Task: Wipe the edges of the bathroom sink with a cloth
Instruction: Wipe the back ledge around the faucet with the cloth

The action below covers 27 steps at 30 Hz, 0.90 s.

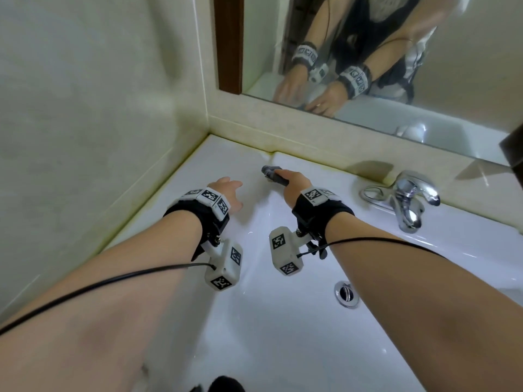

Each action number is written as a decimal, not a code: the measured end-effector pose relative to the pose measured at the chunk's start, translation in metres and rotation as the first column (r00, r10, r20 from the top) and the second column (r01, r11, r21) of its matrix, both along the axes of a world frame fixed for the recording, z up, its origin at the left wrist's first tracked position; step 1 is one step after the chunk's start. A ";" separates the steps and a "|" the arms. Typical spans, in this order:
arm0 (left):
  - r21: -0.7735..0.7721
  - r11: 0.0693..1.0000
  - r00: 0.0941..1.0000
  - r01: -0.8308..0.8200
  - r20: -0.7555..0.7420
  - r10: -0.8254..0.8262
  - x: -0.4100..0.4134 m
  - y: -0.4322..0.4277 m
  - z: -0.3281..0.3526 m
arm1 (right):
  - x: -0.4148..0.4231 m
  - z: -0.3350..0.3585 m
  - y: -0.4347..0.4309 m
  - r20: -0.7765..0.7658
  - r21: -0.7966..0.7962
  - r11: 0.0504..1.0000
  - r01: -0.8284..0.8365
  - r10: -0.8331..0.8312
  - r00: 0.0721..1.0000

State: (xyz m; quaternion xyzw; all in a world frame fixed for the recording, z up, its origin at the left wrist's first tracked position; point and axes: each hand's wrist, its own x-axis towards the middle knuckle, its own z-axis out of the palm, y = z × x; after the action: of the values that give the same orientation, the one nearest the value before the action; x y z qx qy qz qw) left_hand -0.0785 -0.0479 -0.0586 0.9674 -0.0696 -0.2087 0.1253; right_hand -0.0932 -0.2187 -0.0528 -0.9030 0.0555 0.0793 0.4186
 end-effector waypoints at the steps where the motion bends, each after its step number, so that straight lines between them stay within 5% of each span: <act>1: -0.008 1.000 1.000 0.005 0.001 -0.005 0.004 -0.002 -0.001 | 0.003 0.001 -0.002 0.012 -0.025 1.000 0.013 -0.013 1.000; 9: -0.029 0.996 0.997 0.083 -0.001 -0.083 0.046 -0.018 -0.012 | 0.032 0.018 -0.010 -0.061 -0.295 0.955 0.034 -0.054 0.997; 18: 0.091 0.959 0.963 0.269 -0.016 -0.269 0.088 -0.031 -0.030 | 0.059 -0.012 -0.009 0.057 -0.200 0.939 0.278 -0.272 0.961; 22: 0.056 0.945 0.947 0.322 -0.044 -0.319 0.099 -0.033 -0.033 | 0.069 -0.027 -0.002 -0.066 -0.275 0.936 0.222 -0.249 0.966; 27: 0.087 0.928 0.932 0.362 -0.030 -0.361 0.108 -0.036 -0.037 | 0.077 -0.033 -0.004 -0.040 -0.463 0.872 0.160 -0.201 0.979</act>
State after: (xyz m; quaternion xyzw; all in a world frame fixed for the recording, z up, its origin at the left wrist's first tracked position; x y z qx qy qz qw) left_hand 0.0300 -0.0841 -0.0953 0.9412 -0.2363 -0.2378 0.0411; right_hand -0.0159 -0.2222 -0.0860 -0.9626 0.1749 0.0638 0.1971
